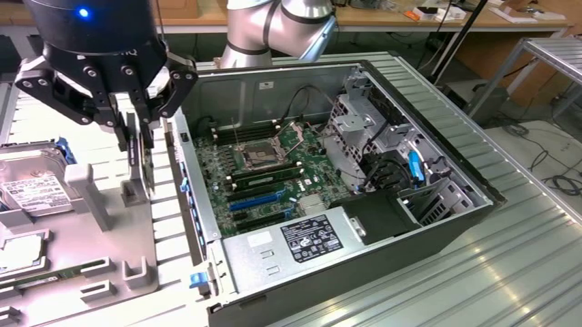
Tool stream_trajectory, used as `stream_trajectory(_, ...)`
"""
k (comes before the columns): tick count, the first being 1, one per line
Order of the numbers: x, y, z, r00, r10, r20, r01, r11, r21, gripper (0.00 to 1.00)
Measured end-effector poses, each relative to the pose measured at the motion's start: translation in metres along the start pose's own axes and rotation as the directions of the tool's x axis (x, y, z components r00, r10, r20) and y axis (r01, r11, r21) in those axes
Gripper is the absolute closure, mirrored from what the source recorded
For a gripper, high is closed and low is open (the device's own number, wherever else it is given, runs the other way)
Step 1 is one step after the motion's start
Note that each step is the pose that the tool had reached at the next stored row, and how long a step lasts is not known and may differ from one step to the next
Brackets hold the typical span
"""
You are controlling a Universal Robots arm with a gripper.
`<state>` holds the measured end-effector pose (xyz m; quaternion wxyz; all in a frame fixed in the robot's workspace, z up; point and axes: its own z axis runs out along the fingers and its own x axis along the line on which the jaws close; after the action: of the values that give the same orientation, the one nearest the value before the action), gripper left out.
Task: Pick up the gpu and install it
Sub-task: 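Pick up the gpu and move the gpu toward the slot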
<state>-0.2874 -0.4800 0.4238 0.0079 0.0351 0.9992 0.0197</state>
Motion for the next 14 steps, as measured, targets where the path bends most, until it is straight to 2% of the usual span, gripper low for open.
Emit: stream_trajectory(14, -0.014, 0.0010, 0.0005, 1.0000, -0.008, -0.0003, 0.008, 1.0000, -0.0001, 0.73)
